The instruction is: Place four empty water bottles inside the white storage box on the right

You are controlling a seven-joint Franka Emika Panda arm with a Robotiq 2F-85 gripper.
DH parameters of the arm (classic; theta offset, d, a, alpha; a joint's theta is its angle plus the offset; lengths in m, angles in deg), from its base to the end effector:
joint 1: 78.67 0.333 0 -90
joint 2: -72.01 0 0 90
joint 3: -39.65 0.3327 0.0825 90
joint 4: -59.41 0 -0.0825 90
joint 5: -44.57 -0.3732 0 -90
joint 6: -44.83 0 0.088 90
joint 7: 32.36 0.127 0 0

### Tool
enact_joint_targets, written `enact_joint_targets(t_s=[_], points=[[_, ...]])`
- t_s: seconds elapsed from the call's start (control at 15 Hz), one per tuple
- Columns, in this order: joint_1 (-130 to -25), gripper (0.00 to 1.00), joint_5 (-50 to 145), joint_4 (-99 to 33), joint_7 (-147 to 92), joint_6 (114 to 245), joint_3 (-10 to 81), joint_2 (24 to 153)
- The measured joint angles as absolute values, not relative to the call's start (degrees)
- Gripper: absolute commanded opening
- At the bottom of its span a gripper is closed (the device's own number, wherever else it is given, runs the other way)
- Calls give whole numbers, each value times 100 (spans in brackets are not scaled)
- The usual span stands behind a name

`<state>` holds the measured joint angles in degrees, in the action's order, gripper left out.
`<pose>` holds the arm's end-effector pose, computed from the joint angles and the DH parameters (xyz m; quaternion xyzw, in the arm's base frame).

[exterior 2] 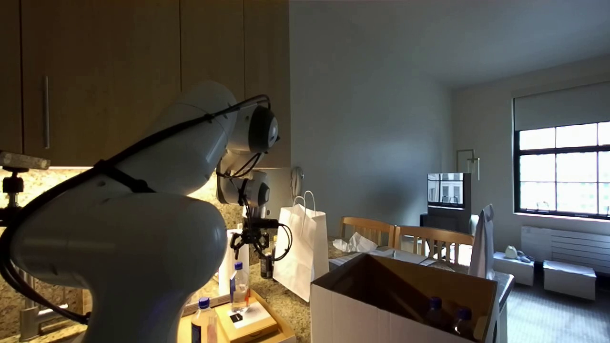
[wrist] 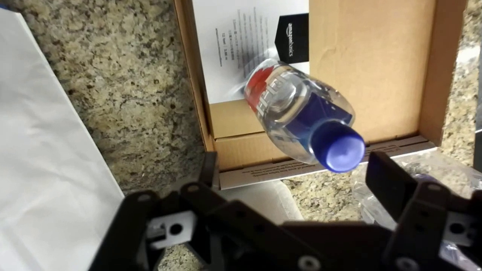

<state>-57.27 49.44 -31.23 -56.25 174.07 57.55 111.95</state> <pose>0.5642 0.4170 0.2442 -0.8541 -0.5159 0.0035 0.0663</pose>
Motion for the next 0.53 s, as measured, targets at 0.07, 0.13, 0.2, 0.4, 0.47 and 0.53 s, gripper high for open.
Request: enact_joint_targets(t_s=[0.07, 0.13, 0.2, 0.4, 0.47, 0.53], points=[[-5725, 100, 4964, -3158, -5602, 17591, 5741, 11250], [-5725, 100, 4987, -3197, -5581, 17750, 5719, 11290], [-5725, 100, 4991, -3233, -5562, 17875, 5694, 11307], [-5726, 100, 4992, -3254, -5544, 18068, 5664, 11305], [-5726, 100, 4991, -3255, -5544, 18091, 5660, 11305], [-5727, 100, 4992, -3255, -5544, 18107, 5659, 11305]])
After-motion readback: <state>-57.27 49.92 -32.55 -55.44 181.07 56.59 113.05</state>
